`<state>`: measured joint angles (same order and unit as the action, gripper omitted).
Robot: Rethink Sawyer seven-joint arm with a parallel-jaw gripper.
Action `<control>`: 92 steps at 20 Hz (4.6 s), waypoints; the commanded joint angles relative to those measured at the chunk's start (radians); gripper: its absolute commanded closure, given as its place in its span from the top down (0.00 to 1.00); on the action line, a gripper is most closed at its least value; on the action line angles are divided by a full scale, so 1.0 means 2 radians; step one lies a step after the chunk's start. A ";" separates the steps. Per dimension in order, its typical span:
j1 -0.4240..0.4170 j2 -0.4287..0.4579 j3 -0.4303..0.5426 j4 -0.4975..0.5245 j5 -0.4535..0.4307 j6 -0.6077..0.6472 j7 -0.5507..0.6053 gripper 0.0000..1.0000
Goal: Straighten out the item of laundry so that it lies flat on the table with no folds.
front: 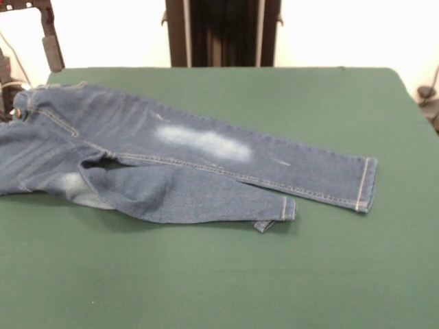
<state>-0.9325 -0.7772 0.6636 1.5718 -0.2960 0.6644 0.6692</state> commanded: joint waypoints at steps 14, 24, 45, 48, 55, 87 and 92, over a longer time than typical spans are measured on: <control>0.098 0.071 -0.065 0.042 0.064 -0.111 0.194 1.00; 0.156 0.080 -0.117 0.020 0.106 -0.138 0.221 1.00; 0.240 0.195 -0.177 -0.046 0.146 -0.306 0.233 1.00; 0.245 0.202 -0.179 -0.048 0.149 -0.310 0.234 1.00; 0.251 0.197 -0.169 -0.029 0.155 -0.309 0.240 1.00; 0.373 0.301 -0.321 -0.211 0.254 -0.005 0.262 1.00; 0.379 0.304 -0.335 -0.223 0.258 0.014 0.268 1.00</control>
<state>-0.2194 -0.2241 0.0447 1.1976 0.1701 0.5327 0.8553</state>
